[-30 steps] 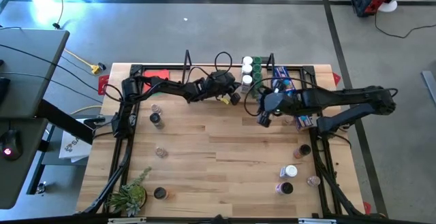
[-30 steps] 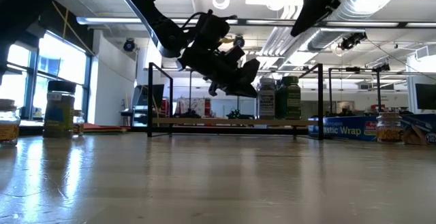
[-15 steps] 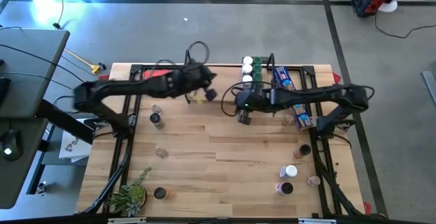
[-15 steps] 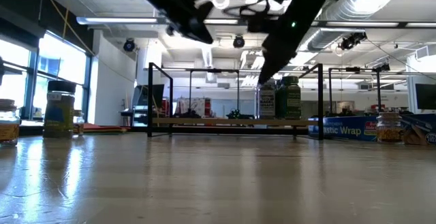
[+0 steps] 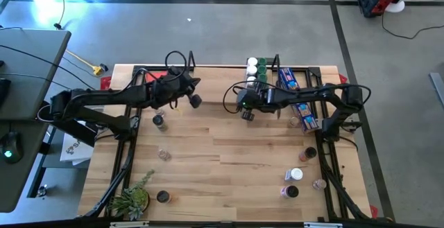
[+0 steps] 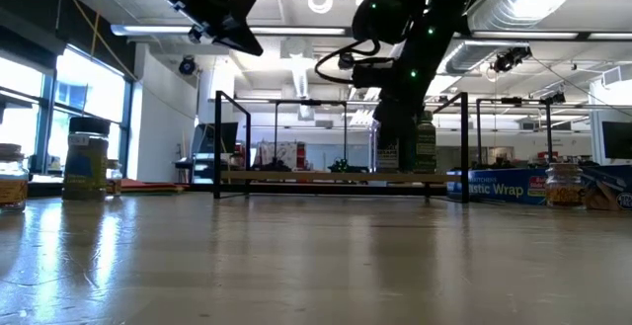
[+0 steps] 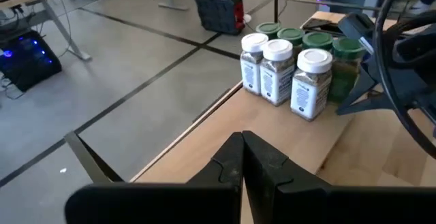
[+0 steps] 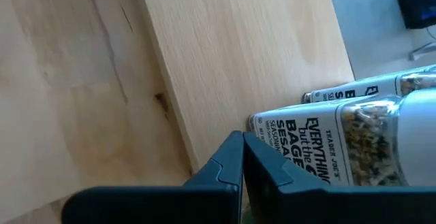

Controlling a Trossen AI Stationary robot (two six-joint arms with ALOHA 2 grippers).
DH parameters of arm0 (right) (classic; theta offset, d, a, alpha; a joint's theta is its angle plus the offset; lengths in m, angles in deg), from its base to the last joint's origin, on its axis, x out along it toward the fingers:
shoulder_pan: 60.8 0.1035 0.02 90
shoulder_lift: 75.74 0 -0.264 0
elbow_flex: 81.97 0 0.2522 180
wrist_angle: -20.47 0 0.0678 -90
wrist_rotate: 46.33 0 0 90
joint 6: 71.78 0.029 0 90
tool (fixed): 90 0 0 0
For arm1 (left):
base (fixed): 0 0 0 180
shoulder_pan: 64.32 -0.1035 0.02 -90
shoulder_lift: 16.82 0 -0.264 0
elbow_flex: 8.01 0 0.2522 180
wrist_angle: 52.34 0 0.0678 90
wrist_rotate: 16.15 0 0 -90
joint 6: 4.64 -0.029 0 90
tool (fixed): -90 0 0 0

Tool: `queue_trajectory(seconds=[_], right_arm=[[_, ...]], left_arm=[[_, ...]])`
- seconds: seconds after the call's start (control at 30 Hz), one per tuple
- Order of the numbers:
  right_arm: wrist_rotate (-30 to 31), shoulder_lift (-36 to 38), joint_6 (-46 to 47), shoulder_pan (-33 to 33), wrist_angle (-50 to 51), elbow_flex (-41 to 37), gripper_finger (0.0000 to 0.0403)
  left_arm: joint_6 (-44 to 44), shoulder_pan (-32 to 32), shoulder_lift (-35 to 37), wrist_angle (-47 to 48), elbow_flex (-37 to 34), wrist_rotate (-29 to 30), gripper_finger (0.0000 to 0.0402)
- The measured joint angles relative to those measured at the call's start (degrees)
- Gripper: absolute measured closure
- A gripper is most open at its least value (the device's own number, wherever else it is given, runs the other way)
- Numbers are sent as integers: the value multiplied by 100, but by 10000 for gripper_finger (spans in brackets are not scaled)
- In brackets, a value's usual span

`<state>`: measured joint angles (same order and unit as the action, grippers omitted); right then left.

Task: Shelf spices
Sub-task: Put the left white seasoning bottle on the shelf aligned with other the white seasoning bottles

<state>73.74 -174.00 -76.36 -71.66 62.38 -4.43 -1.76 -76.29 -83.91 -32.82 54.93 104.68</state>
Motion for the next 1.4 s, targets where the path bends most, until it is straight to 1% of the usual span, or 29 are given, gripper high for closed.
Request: queue_trajectory(seconds=[0.53,0.87,1.17,1.4], right_arm=[[644,11,-1355,-41,5,-1,399],[660,11,-1544,-261,3,1,399],[696,11,-1756,-332,-66,0,399],[913,11,-1853,-327,-203,-1,399]], left_arm=[[-3,2,-24,-102,-71,-24,401],[-3,9,-24,-110,-71,-70,401],[-3,9,-24,-112,-71,-79,401],[1,19,-24,-112,-69,-90,401]])
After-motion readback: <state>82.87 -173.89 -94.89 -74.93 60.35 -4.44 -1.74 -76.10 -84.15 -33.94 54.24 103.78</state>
